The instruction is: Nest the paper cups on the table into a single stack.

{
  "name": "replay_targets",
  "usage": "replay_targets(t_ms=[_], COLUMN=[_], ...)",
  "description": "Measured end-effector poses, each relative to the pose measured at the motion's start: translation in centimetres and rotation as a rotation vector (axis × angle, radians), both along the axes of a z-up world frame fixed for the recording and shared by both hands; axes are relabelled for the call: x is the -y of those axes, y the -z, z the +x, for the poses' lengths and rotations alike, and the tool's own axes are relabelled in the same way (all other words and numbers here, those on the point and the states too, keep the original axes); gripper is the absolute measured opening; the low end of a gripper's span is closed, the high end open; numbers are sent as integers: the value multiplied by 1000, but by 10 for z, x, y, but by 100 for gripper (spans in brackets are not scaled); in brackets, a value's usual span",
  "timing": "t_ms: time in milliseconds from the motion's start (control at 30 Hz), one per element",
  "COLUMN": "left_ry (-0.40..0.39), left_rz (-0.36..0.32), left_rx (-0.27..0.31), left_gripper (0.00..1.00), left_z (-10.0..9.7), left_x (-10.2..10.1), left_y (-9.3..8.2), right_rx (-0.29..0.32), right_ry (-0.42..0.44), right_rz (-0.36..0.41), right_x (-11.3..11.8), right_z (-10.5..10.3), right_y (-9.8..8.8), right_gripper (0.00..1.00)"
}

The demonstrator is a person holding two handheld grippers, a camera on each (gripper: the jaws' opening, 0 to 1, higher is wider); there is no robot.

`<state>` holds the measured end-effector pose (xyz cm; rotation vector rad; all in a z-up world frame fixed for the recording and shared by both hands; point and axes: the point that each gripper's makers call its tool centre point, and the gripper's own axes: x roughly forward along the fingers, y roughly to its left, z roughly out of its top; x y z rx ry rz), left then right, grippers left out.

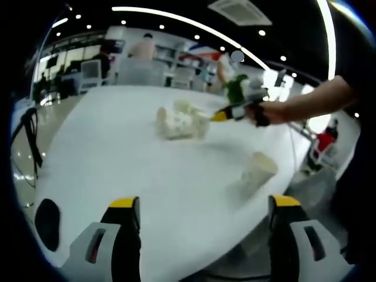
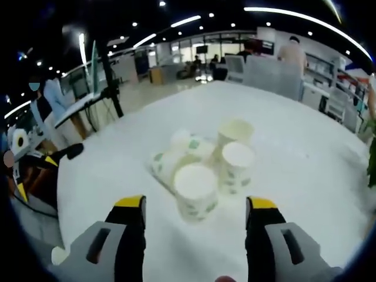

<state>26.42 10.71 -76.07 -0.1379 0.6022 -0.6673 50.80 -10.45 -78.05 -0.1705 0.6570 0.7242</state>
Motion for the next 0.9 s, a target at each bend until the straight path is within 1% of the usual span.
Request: replay_targets(t_ms=[167,333,533,667,733,900], left_ry=[-4,-11,-14,-14,-14,-17], left_rz=[0,-1,-3,-5,-5,-6], left_rx=[-9,-18,-21,-23,-24,-33], left_gripper=[89,89,89,89,89,89], left_z=[-3,-5,-5,-7,-7,-10], left_x=[-2,-5,-5,-3,-3,-3], left_y=[3,6,7,8,8,10], right_rx=[6,2,-1,0,7,0], right_ry=[1,-8,-17,-23,-27,-39], right_rz=[-5,-11,-10,-14,-28,-39], right_x=[-5,-10,-15,-17,-17,-15], right_z=[7,14,14,16,17,19], right_y=[1,7,9,12,14,20], right_gripper=[61,59,57,52,50,41])
